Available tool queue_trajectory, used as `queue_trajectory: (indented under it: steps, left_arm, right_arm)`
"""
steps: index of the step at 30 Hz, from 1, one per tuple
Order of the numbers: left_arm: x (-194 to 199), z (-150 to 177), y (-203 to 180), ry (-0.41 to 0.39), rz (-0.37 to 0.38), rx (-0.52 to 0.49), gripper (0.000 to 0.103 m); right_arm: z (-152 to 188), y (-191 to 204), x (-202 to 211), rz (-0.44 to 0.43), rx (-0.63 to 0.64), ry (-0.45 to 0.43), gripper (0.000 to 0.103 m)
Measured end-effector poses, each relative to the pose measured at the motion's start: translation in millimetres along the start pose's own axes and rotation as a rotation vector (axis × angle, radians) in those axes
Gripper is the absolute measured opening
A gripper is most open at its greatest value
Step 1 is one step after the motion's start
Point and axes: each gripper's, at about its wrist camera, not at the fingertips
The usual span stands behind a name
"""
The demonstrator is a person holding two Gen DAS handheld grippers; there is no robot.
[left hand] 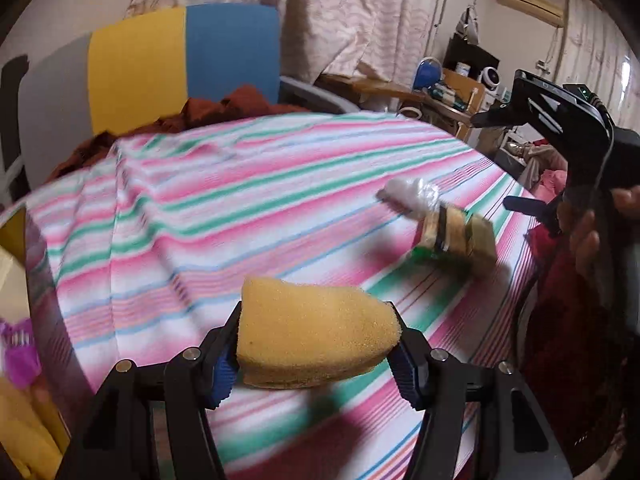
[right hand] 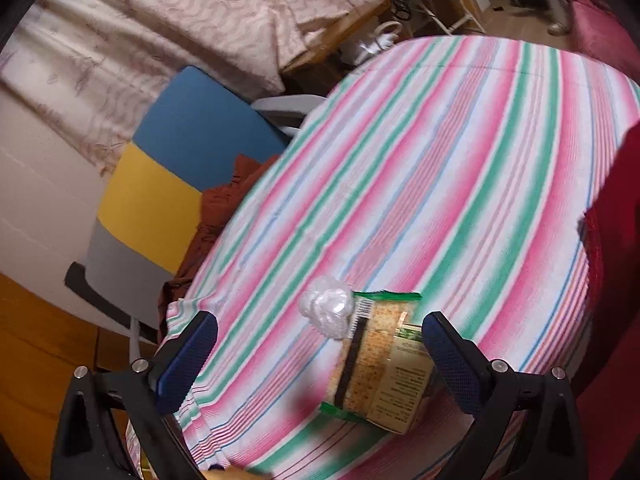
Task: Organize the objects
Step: 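Grasp the clear plastic-wrapped bag with the right tool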
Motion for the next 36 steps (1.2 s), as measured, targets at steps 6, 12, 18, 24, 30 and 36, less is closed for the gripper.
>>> queue_trajectory:
  steps: [6,12,18,24,30,36]
  left_arm:
    - [10.7,8.2,9.4,-0.016,0.006,0.045,0.064]
    - [38.1,9.6,13.3,-0.067,0.022,0.052,0.064]
    - [63.3,11.7,17.4,-0.108,0.031,0.065,0.064]
    - [83.0,15.4,24.9,-0.144,0.023,0.083,0.064]
    - [88.5,16.7,24.7,-0.151,0.014,0.081,0.064]
    - [89.7,17.4,25.7,-0.145,0.001,0.084,0.065]
  right_arm:
    - [-0.2,-6.1,-16.3,0.107,-0.020,0.085,0.103]
    - [1.4,-0.5,-30.9,0.199,0.040,0.155,0.103]
    - [-2.3,9.0,-24.3,0.277,0.100,0.094,0.103]
    - [1.5,51.3,-42.4,0.304,0.391,0.109,0.102]
    - [3.2,84.8,-76.4,0.411,0.621,0.105,0.087]
    - [9.7,85.3,-110.3,0.479,0.680,0.167,0.058]
Point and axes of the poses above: each gripper's, at about its wrist camera, not at the fingertips, and x roughly against the way its jaws point, y to its left, z to its underside, and after that the axes turned 5 degrees about z, right-handed
